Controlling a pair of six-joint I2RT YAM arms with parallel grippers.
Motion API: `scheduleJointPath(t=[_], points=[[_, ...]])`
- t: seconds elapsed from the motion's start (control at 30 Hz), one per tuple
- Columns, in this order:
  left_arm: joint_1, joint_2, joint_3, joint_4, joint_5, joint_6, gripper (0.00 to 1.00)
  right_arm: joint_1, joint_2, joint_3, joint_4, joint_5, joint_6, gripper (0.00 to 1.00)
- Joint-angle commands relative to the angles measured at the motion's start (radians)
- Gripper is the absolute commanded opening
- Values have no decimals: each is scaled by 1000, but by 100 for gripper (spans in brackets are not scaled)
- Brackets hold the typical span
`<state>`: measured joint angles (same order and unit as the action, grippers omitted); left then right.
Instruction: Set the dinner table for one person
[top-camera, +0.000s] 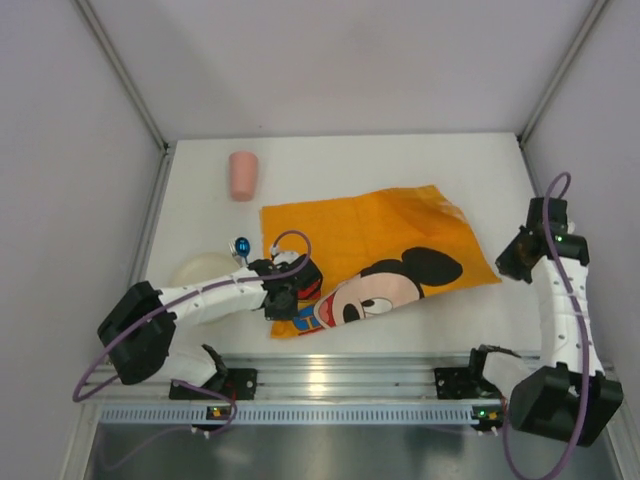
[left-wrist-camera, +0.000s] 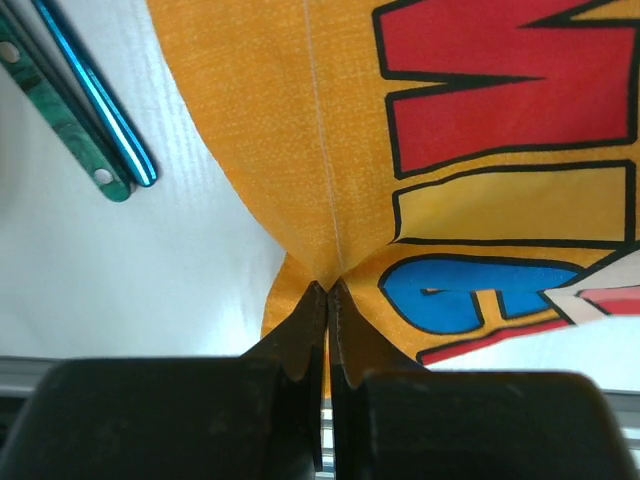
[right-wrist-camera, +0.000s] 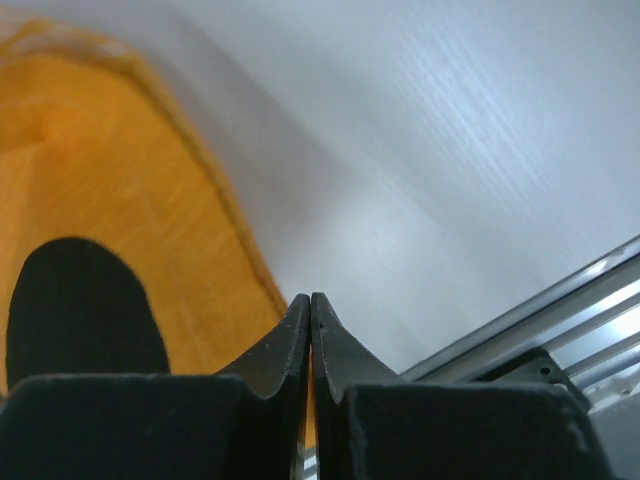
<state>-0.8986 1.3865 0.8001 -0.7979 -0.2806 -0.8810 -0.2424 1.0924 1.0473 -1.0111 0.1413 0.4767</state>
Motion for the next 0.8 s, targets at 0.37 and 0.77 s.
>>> scheduleJointPath(t=[0.37,0.77], points=[[1,45,25,-89,-32,-1,0,11,-20,-435,94,-296,82,0],[81,98,456,-149,-175,122,95,94,-98,-88,45,-413,37,100]])
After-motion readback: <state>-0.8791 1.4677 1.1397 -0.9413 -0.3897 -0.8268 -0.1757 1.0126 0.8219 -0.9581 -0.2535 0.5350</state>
